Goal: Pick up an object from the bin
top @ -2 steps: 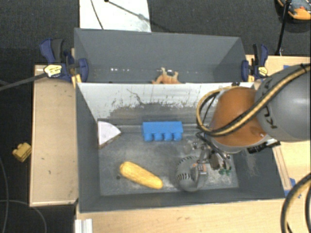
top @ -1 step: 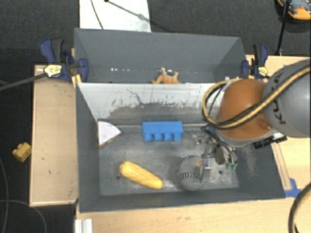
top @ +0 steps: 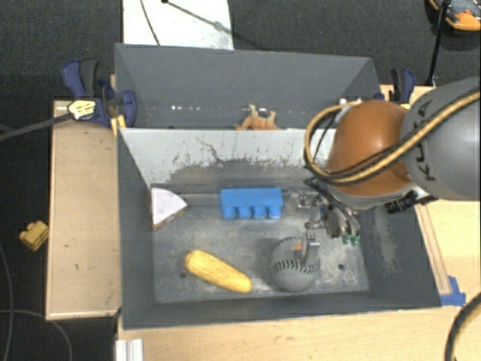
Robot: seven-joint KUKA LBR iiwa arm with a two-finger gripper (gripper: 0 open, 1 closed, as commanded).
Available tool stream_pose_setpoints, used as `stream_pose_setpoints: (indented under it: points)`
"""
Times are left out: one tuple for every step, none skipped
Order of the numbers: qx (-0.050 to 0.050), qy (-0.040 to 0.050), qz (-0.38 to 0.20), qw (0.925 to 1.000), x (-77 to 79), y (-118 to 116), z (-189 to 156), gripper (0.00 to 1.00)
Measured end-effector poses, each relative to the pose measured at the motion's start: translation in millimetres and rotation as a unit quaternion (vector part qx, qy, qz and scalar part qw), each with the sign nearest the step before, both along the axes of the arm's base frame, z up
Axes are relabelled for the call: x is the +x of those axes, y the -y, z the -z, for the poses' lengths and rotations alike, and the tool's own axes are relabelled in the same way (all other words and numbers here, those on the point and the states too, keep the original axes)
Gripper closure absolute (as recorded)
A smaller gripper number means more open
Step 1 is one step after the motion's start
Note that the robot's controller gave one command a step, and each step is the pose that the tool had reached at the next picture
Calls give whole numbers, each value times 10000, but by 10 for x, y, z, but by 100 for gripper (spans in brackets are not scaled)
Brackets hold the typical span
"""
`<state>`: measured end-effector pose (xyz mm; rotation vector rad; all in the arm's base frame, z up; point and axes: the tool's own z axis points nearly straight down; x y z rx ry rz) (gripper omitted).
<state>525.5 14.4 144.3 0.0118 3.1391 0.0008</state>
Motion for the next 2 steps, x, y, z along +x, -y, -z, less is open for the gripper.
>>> stream_pose_setpoints:
  points:
    - [2,25,-307,9995,-219,73,248,0]
    - [8,68,-101,9999,-404,200,459,100]
